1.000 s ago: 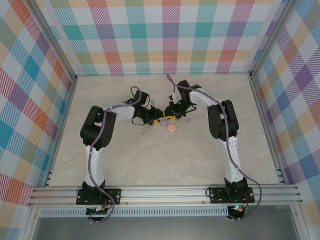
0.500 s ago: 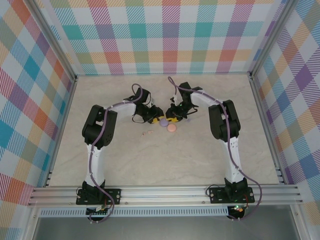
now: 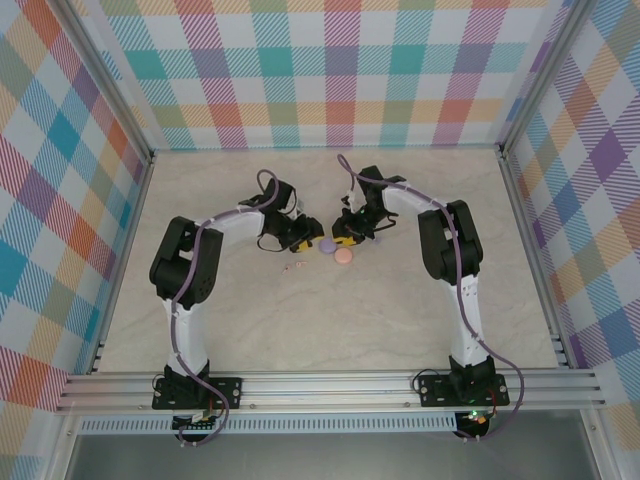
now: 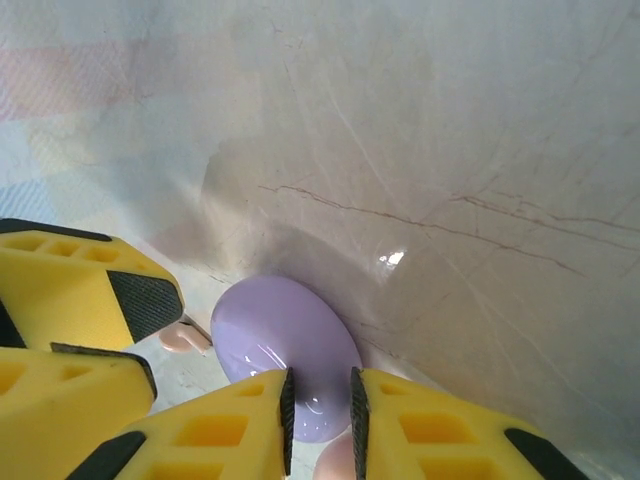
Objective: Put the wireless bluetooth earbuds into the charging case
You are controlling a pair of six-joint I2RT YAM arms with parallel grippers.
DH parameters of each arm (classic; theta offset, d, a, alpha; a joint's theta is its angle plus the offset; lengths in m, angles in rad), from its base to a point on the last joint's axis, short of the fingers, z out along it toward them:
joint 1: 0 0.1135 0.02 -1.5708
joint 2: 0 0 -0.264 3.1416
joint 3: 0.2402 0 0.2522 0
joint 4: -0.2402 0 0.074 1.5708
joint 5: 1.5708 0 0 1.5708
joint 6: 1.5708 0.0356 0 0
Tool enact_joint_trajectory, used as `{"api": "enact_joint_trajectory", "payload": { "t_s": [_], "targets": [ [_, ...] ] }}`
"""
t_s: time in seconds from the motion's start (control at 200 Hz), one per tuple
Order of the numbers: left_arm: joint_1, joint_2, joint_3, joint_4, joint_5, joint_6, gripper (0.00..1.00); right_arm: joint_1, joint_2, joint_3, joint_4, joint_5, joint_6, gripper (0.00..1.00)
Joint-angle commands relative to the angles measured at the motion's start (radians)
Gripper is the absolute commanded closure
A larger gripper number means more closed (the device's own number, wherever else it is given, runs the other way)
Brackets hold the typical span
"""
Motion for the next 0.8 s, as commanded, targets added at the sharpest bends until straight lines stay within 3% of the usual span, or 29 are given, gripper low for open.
{"api": "enact_joint_trajectory", "payload": {
  "t_s": [0.0, 0.39, 0.795],
  "targets": [
    [-0.020, -0.034, -0.027, 0.040, 0.020, -0.031, 0.52, -0.005, -0.015, 0.006, 0.006, -0.030, 0.009, 0.77],
    [-0.049, 0.015, -0.025, 0.093, 0.038, -0.085, 0.54, -0.001, -0.010, -0.016, 0.019, -0.049, 0.015, 0.80],
    [-0.049, -0.017, -0.015, 0.014, -0.065, -0.042, 0.52, 0.000, -0.020, -0.040, 0.028, -0.037, 0.018, 0.79]
  ]
}}
